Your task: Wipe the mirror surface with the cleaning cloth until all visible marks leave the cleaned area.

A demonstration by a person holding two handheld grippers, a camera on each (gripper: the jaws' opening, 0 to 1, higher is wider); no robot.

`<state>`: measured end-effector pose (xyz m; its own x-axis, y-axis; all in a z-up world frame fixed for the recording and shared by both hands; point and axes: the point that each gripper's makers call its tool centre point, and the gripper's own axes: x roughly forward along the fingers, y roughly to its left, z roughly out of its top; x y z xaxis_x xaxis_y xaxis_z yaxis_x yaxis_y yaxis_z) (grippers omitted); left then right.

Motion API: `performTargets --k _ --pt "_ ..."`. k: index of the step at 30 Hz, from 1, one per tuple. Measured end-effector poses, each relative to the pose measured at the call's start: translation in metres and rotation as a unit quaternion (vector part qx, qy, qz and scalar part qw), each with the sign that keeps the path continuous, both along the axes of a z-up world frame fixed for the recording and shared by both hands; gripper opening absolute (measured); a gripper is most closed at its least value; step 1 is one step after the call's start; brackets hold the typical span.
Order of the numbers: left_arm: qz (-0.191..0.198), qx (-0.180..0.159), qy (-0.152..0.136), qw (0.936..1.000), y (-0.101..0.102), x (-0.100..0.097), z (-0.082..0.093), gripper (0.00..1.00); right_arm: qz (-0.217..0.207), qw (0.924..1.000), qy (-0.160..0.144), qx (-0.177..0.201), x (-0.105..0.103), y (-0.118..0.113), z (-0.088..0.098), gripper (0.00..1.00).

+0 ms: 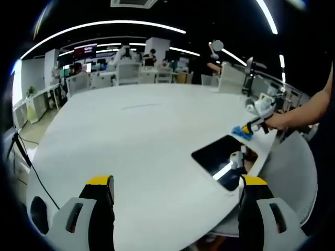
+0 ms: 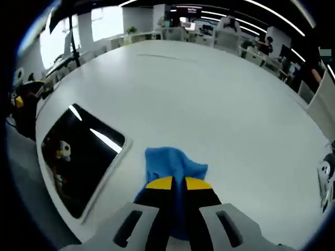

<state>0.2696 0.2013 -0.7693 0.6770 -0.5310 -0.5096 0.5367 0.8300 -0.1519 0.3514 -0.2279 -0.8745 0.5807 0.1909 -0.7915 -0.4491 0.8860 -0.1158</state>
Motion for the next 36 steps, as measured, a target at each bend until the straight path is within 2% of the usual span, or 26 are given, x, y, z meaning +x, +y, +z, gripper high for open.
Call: performTargets --k 3,5,6,7,10,12,14,19,21,22,24,26,30,32,36 --pt "-0.003 0.0 0.0 1.0 -0.004 0.0 0.0 0.99 -0.057 0.9976 0.019 0.035 0.001 -0.003 -0.001 0.0" --pt "-0.006 -0.001 0.0 1.0 -0.007 0.002 0.001 0.99 -0.107 0.9907 0.039 0.074 0.001 -0.005 0.0 0.0" --pt "-0.008 -0.001 -0.001 1.0 -0.008 0.003 0.001 0.99 -0.146 0.9825 0.061 0.098 -0.002 -0.006 0.001 0.0" --pt "-0.009 -0.001 -0.001 1.0 -0.009 0.004 0.002 0.99 -0.156 0.9795 0.068 0.107 -0.003 -0.007 0.002 0.0" --pt "-0.011 -0.001 -0.004 0.9999 -0.01 0.007 0.004 0.99 -0.165 0.9743 0.072 0.135 -0.005 -0.006 0.008 0.0" --pt "-0.01 -0.001 -0.005 0.9999 -0.009 0.008 0.004 0.99 -0.175 0.9699 0.07 0.154 -0.008 -0.005 0.019 0.0" --pt "-0.01 0.0 -0.005 0.9999 -0.008 0.009 0.002 0.99 -0.189 0.9621 0.075 0.182 -0.011 -0.001 0.03 0.0" --pt "-0.004 0.005 -0.002 1.0 -0.007 0.008 -0.002 0.99 -0.187 0.9604 0.09 0.186 -0.014 0.005 0.033 0.0" --pt "-0.007 0.009 -0.002 0.9999 -0.008 0.007 -0.004 1.0 -0.194 0.9553 0.093 0.203 -0.013 0.012 0.036 0.0" --pt "-0.008 0.009 -0.001 0.9999 -0.008 0.007 -0.005 1.0 -0.192 0.9565 0.093 0.199 -0.012 0.015 0.037 0.0" --pt "-0.008 0.009 -0.001 0.9999 -0.007 0.007 -0.004 1.0 -0.184 0.953 0.098 0.22 -0.009 0.031 0.042 0.0" --pt "-0.007 0.009 -0.001 0.9999 -0.006 0.008 -0.004 0.99 -0.171 0.9555 0.101 0.218 -0.007 0.044 0.044 0.0" --pt "-0.007 0.01 -0.001 0.9999 -0.005 0.008 -0.004 0.99 -0.155 0.9557 0.126 0.216 -0.004 0.074 0.031 0.0" --pt "-0.005 0.009 -0.001 0.9999 -0.004 0.008 -0.004 0.99 -0.142 0.9599 0.133 0.202 -0.004 0.088 0.024 0.0" --pt "-0.002 0.008 -0.001 1.0 -0.002 0.006 -0.003 0.99 -0.131 0.9683 0.133 0.166 -0.003 0.1 0.009 0.0"
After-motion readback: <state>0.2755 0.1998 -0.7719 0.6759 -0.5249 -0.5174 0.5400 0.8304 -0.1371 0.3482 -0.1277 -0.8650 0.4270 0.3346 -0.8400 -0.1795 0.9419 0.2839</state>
